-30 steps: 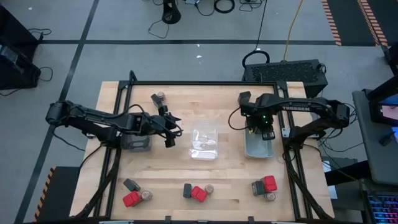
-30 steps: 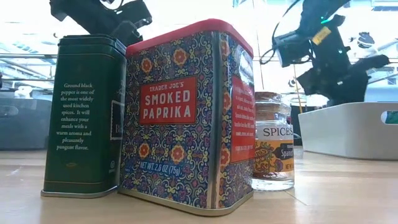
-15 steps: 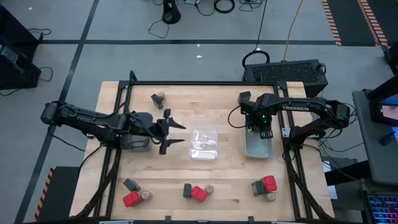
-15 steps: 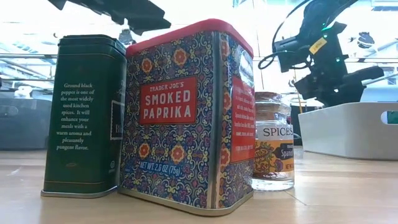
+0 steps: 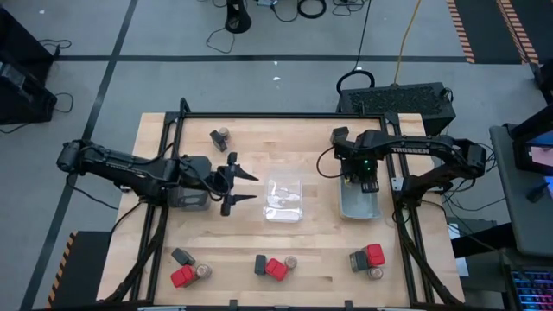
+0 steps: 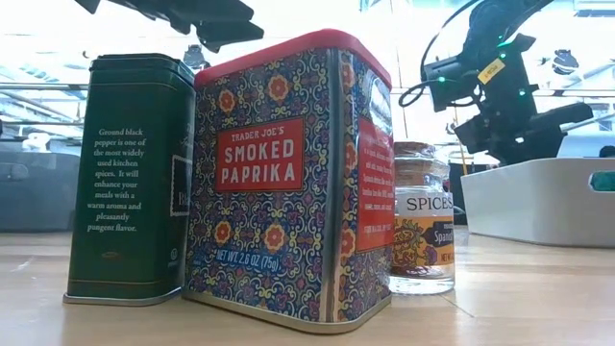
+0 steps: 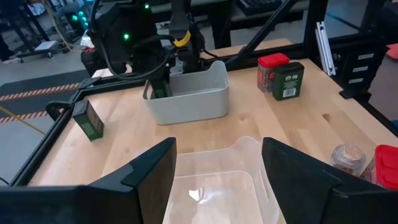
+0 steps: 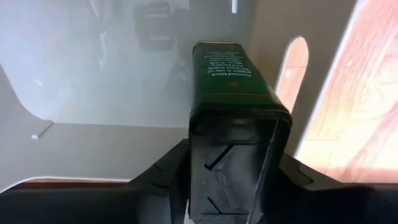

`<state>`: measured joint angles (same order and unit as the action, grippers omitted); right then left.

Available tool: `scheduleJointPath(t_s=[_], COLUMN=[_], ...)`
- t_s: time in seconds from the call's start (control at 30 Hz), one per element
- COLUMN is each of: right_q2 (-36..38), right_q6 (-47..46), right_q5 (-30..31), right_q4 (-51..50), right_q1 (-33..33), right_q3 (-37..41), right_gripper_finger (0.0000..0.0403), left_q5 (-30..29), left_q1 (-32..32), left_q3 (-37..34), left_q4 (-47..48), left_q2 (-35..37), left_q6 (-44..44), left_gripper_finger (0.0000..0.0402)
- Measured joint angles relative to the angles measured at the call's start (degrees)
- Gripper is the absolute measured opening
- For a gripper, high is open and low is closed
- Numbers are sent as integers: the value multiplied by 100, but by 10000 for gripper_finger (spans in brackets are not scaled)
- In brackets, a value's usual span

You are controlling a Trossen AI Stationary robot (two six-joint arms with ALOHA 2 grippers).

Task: Sort spices by type
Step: Put the black seasoning can into the gray bin

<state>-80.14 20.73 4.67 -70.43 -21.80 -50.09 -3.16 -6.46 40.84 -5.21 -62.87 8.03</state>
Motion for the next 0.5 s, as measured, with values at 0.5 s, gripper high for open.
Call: scheduleJointPath(t_s=[0.5], right_q2=[0], right_q6=[-79], right_q5=[9], right_q4=[-316], right_q1=[0], right_q3=[-1], right_gripper_finger=[195], left_q5=[0], left_q1=[0], left_q3=[0], left_q4=[-7], left_q2=[0], left_q6=[-9], left_gripper_finger=[241])
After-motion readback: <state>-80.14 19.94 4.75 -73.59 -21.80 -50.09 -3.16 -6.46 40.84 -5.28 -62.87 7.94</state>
